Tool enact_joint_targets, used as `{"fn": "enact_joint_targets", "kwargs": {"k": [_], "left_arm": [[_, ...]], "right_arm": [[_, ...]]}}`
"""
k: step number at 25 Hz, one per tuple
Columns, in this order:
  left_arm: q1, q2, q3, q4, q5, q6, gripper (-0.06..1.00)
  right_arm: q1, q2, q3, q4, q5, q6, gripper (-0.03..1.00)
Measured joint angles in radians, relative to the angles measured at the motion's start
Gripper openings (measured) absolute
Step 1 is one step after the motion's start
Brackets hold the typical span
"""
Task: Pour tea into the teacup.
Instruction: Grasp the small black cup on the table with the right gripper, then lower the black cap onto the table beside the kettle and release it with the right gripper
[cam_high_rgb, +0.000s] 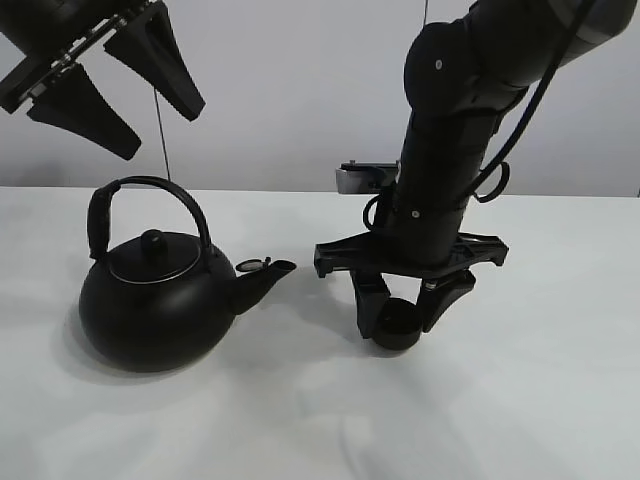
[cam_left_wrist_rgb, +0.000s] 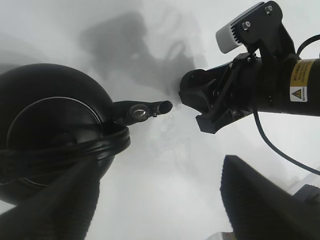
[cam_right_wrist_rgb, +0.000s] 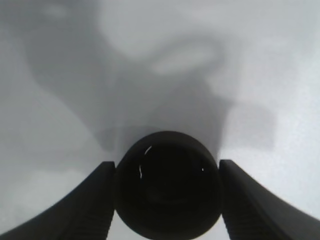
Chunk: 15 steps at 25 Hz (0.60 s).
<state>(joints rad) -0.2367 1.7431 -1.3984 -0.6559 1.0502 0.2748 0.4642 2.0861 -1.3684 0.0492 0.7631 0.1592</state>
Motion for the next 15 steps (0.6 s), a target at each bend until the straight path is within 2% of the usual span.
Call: {"fn": "enact_joint_targets", "kwargs": {"k": [5,15], "left_arm": [[0.0,0.0,0.0,0.0,0.0,0.0,0.5],[0.0,0.0,0.0,0.0,0.0,0.0,0.5]], "right_arm": [[0.0,-0.003,0.0,0.001,0.006,-0.003,0.4],[0.004,-0.126,0.0,0.043,0.076,-0.043,0.4]]}}
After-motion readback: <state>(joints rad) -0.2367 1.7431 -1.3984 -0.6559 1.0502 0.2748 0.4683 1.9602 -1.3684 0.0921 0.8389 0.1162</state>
